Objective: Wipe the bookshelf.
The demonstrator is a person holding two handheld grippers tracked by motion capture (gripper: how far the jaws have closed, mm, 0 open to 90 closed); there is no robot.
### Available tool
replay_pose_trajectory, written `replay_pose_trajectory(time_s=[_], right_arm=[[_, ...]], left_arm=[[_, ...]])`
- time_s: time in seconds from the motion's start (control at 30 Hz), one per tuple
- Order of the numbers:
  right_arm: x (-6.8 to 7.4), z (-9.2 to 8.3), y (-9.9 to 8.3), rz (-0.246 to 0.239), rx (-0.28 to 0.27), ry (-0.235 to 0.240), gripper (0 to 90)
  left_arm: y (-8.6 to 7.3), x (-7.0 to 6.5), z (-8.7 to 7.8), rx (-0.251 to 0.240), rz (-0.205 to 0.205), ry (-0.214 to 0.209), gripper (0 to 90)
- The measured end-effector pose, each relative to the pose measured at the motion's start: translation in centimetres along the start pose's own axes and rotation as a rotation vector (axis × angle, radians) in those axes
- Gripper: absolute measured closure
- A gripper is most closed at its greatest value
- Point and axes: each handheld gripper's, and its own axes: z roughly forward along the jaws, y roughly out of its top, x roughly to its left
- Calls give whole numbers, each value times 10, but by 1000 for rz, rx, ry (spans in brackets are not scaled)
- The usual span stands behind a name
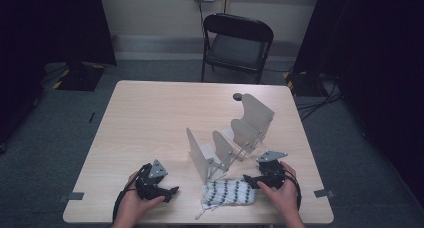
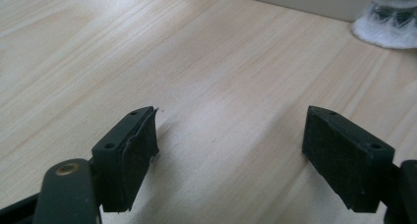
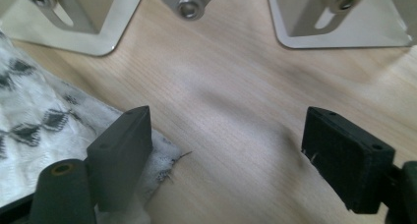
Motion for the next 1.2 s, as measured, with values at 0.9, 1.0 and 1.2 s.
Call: replay_pose_trajectory(time_s=[0.9, 1.0, 1.2], right_arm=[[17, -18, -16, -14, -14, 37, 134], [6, -15, -14, 13, -33, -6, 135], [3, -25, -10, 43, -61, -66, 172]], left_arm=[[-10, 16, 4, -53, -23, 36, 17], [-10, 16, 4, -53, -21, 35, 17], [-10, 16, 4, -54, -21, 34, 16]])
